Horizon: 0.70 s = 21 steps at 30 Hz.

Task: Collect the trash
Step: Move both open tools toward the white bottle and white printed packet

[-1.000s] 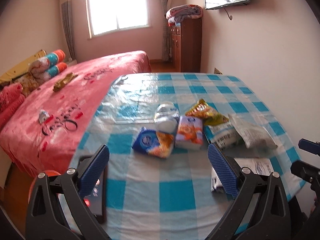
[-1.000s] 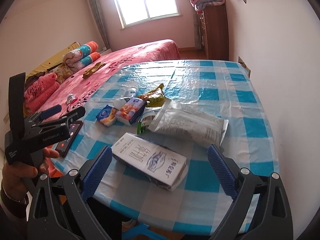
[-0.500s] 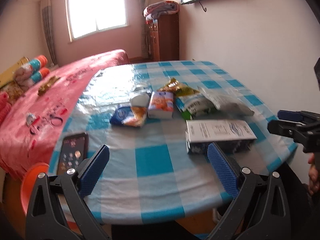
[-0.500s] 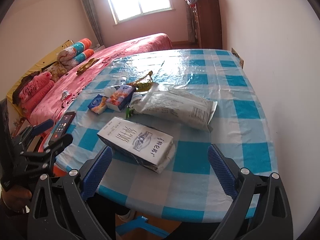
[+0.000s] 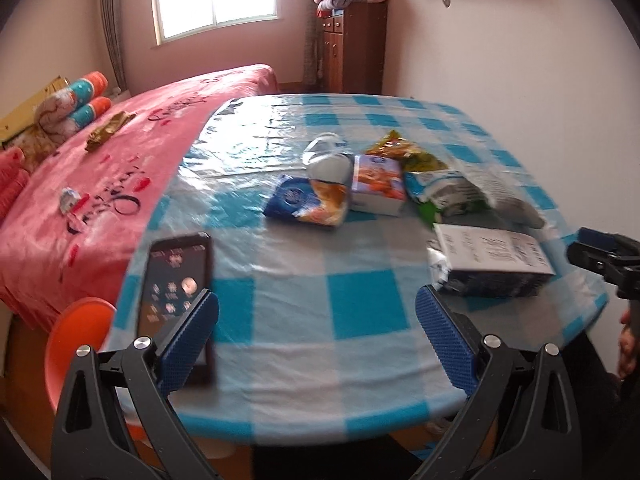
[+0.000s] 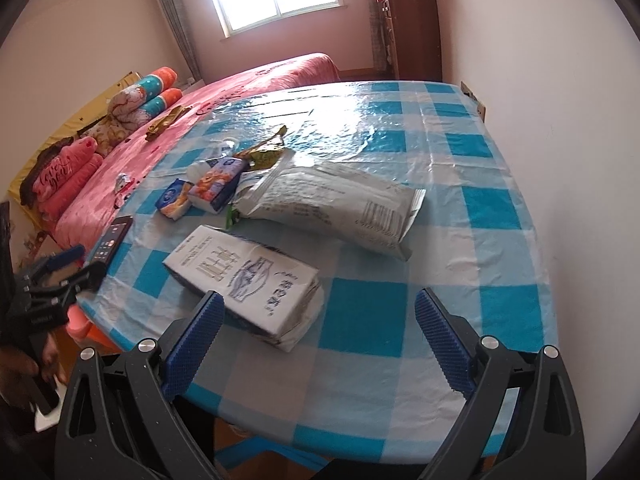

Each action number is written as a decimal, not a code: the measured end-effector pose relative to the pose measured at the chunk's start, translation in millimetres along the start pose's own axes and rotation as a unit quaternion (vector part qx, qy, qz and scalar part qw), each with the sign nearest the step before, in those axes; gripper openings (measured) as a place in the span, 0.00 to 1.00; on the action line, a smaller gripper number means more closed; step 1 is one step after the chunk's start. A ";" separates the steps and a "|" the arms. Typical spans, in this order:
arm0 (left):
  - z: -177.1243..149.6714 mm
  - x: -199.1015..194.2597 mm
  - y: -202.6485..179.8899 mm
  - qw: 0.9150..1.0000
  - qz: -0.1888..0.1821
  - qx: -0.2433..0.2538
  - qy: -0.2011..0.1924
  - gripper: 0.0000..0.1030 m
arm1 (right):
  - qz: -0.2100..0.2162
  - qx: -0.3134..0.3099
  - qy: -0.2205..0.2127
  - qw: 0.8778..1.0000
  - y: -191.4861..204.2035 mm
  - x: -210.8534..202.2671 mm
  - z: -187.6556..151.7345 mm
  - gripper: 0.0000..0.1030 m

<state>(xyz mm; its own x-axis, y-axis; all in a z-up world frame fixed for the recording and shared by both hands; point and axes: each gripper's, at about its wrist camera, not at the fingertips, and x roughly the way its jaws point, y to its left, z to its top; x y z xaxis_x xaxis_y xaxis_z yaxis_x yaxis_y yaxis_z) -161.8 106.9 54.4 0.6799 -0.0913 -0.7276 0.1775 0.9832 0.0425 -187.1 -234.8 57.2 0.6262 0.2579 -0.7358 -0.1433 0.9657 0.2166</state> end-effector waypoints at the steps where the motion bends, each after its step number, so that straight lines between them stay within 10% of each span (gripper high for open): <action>1: 4.7 3.3 1.2 1.000 0.007 0.002 0.000 0.96 | -0.005 -0.002 0.000 1.000 -1.7 1.4 1.8 0.92; 21: 88.0 85.4 0.7 0.999 -0.007 -0.030 0.036 0.90 | -0.068 -0.070 0.036 0.994 -29.0 59.9 35.9 0.92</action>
<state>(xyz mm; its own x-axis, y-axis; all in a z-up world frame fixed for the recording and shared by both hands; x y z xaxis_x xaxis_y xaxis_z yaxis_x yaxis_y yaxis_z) -41.0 85.9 52.5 0.6245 -0.0952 -0.7752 0.1418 0.9899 -0.0074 -117.9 -248.5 29.8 0.5908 0.1203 -0.7978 -0.1696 0.9852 0.0229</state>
